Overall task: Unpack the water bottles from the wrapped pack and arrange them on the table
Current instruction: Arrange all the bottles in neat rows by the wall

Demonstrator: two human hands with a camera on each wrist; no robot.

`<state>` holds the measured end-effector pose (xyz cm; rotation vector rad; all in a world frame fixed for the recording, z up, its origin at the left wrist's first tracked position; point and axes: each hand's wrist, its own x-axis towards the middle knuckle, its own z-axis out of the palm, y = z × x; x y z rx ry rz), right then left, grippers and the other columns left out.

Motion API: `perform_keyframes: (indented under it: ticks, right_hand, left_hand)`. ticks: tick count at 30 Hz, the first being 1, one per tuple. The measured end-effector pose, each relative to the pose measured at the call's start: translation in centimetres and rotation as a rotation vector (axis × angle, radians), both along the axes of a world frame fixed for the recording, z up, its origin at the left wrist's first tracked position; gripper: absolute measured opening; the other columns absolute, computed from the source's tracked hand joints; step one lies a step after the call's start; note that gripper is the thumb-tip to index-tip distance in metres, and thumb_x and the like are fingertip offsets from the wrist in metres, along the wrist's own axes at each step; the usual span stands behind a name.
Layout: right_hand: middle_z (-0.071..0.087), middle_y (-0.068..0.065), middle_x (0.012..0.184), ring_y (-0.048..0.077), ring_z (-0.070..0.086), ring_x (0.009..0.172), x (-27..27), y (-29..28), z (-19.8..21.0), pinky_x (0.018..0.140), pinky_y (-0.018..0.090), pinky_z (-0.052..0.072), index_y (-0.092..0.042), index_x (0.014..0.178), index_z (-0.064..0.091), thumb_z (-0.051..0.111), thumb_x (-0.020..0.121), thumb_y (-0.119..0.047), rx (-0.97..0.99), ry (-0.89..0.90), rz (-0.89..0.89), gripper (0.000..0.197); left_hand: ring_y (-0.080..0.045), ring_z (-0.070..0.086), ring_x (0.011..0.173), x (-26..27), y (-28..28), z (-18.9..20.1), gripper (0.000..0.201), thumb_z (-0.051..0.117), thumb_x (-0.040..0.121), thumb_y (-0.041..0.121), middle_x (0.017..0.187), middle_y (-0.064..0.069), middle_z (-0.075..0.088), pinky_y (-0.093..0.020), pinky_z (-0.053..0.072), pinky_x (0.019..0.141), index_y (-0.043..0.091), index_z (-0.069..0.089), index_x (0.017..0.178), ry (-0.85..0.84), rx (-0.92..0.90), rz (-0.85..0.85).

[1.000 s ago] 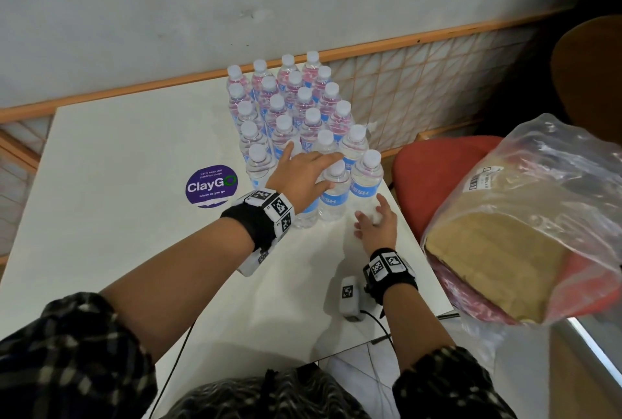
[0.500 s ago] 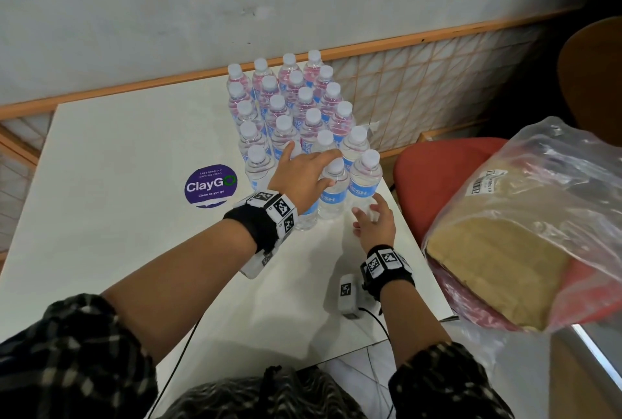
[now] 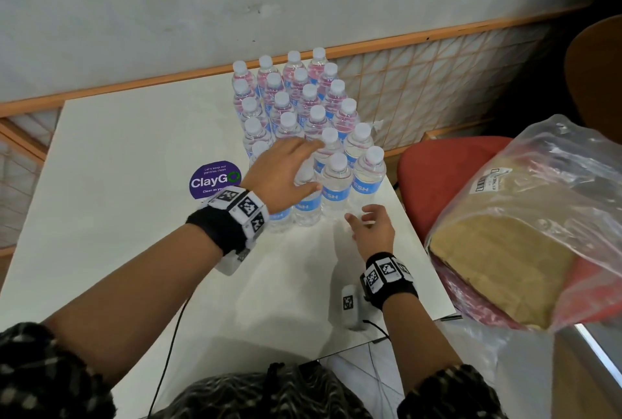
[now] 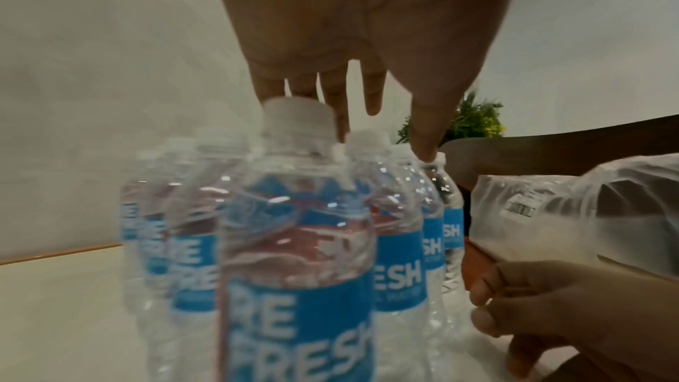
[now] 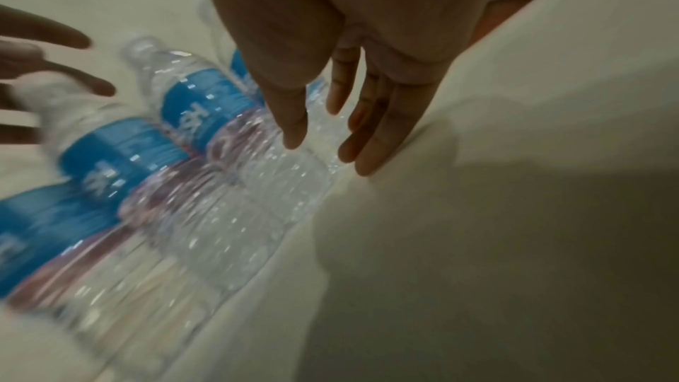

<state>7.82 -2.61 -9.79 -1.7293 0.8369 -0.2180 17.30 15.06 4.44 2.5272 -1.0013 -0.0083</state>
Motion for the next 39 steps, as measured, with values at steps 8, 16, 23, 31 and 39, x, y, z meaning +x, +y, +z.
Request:
perform_keyframes:
  ticks: [8,16,23,31,39]
  right_hand:
    - [0.067,0.01,0.11,0.021,0.062,0.101,0.9,4.8,2.9,0.086,0.023,0.044,-0.006,0.124,0.057,0.068,0.083,-0.04,-0.121,0.165,0.404,0.055]
    - [0.068,0.014,0.109,0.027,0.062,0.105,1.4,6.4,3.9,0.093,0.029,0.046,-0.002,0.125,0.055,0.065,0.085,-0.044,-0.13,0.196,0.345,0.059]
    - [0.067,0.006,0.085,0.018,0.058,0.077,1.0,4.1,6.8,0.071,0.023,0.041,-0.007,0.091,0.062,0.069,0.084,-0.028,-0.248,0.095,0.228,0.023]
    - [0.061,0.004,0.087,0.016,0.054,0.069,0.6,1.8,11.7,0.057,0.008,0.034,-0.011,0.084,0.059,0.07,0.082,-0.013,-0.394,-0.139,0.159,0.011]
    - [0.054,0.014,0.126,0.027,0.05,0.117,2.5,-3.4,14.4,0.101,0.029,0.036,-0.013,0.129,0.053,0.067,0.079,-0.006,-0.569,-0.033,0.253,0.052]
  left_hand:
    - [-0.023,0.048,0.112,0.3,2.7,-1.8,0.058,0.067,0.084,0.039,0.119,0.001,0.058,-0.043,0.044,0.095,0.027,0.045,0.136,0.172,0.158,0.085]
    - [-0.022,0.043,0.128,-0.7,4.7,-1.9,0.077,0.07,0.076,0.05,0.14,0.003,0.044,-0.044,0.042,0.102,0.028,0.036,0.141,0.222,0.15,0.178]
    - [-0.024,0.05,0.115,-1.3,4.9,-1.4,0.067,0.078,0.074,0.033,0.128,-0.004,0.05,-0.033,0.041,0.094,0.016,0.045,0.129,0.314,0.068,0.242]
    - [-0.022,0.04,0.122,-2.2,4.5,-0.1,0.071,0.074,0.073,0.049,0.131,0.001,0.042,-0.039,0.045,0.095,0.021,0.044,0.132,0.138,0.104,0.244]
    - [-0.027,0.044,0.122,-0.8,-3.0,3.6,0.056,0.059,0.089,0.033,0.131,-0.004,0.05,-0.042,0.043,0.095,0.022,0.038,0.14,-0.002,0.192,0.046]
